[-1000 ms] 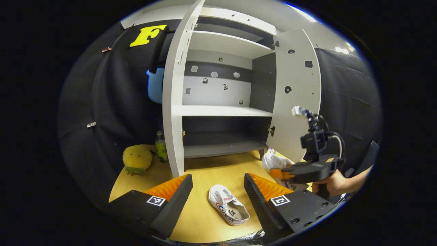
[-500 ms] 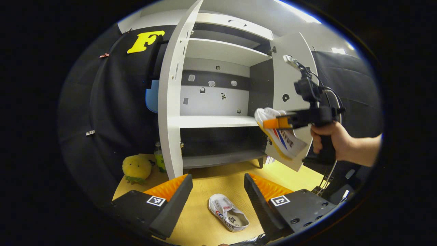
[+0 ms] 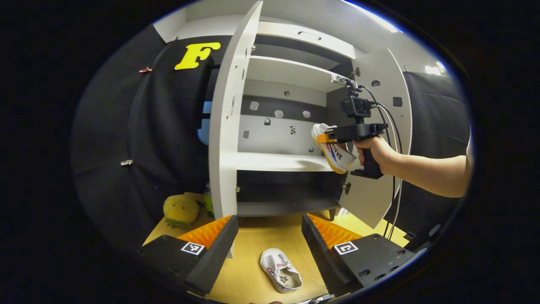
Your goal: Grab one shoe with the right hand and put it into the shoe cabinet, grab the other shoe with the left hand and put it into the shoe cabinet; then close the right door with the right hand and the left door with the left hand.
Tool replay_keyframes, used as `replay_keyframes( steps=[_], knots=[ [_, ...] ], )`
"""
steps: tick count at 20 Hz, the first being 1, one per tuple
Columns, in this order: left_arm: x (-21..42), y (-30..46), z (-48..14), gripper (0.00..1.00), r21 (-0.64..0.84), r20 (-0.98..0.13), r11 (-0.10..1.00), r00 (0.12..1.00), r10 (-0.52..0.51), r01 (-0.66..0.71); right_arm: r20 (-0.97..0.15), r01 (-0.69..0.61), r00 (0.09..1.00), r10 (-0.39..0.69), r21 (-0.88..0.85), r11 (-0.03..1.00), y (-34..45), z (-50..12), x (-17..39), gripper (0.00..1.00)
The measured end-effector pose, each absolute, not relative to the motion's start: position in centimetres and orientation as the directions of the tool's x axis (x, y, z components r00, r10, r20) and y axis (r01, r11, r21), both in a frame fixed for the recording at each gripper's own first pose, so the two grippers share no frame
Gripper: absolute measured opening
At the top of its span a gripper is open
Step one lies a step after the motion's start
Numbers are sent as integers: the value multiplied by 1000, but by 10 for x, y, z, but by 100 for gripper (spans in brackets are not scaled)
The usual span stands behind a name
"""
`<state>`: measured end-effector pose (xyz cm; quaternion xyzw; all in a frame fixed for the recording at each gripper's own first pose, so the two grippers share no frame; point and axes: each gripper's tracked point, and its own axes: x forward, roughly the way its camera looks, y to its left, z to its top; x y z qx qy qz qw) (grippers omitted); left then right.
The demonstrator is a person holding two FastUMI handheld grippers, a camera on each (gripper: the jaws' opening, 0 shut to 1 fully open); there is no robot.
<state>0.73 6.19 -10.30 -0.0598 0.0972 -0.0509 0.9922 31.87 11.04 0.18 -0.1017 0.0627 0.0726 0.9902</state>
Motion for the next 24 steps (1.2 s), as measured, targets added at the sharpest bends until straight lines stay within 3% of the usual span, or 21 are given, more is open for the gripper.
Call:
replay_keyframes(
  steps=[4, 9, 13, 17, 21, 22, 23, 24],
  knots=[
    [4, 79, -102, 95, -118, -187, 993, 982, -24, 2, -189, -171, 973, 131, -216, 961, 111, -6, 373, 5],
    [-5, 93, -103, 95, -113, -203, 990, 977, 60, -84, -351, -151, 933, 74, -196, 969, 100, -41, 429, 5],
    [-13, 98, -108, 95, -79, -225, 988, 968, 110, -131, -460, -155, 886, 49, -195, 968, 92, -65, 452, 5],
    [-18, 97, -110, 95, -62, -238, 987, 963, 129, -147, -501, -194, 864, 43, -254, 947, 101, -80, 470, 5],
    [-15, 91, -109, 95, -93, -236, 983, 962, 134, -160, -547, -183, 836, 41, -208, 961, 108, -96, 474, 5],
    [-15, 89, -108, 95, -88, -232, 983, 963, 134, -158, -542, -168, 840, 21, -224, 960, 104, -95, 473, 6],
    [-15, 87, -108, 95, -82, -228, 985, 965, 131, -154, -532, -165, 847, 17, -233, 958, 103, -93, 473, 18],
    [-17, 85, -109, 95, -81, -229, 986, 965, 125, -147, -522, -159, 853, 16, -231, 960, 102, -90, 470, 21]
  ],
)
